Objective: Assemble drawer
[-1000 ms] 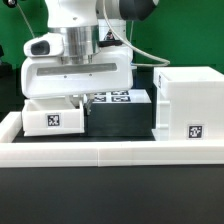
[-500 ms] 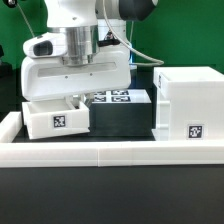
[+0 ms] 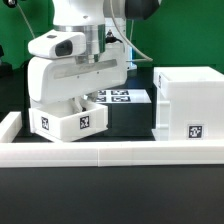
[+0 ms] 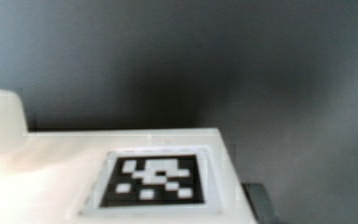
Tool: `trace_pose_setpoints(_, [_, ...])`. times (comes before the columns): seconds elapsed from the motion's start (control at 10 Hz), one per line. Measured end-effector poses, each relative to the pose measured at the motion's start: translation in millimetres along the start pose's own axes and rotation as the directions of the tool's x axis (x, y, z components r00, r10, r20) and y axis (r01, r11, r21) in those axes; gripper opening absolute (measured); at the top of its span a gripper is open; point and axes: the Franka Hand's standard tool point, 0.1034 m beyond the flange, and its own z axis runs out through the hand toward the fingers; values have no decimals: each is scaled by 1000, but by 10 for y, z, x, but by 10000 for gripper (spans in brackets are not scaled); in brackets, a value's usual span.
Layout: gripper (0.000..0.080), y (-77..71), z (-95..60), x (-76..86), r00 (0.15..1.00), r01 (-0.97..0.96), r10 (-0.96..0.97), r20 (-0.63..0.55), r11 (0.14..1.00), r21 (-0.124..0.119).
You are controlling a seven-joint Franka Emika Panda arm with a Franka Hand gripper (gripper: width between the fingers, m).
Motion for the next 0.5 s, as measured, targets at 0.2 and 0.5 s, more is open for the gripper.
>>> trace_pose_setpoints(0.2, [42, 14, 3, -22, 991, 133, -133, 8, 991, -2])
trace_pose_setpoints(0.5, [42, -64, 17, 86, 941, 337, -337, 26, 941, -13])
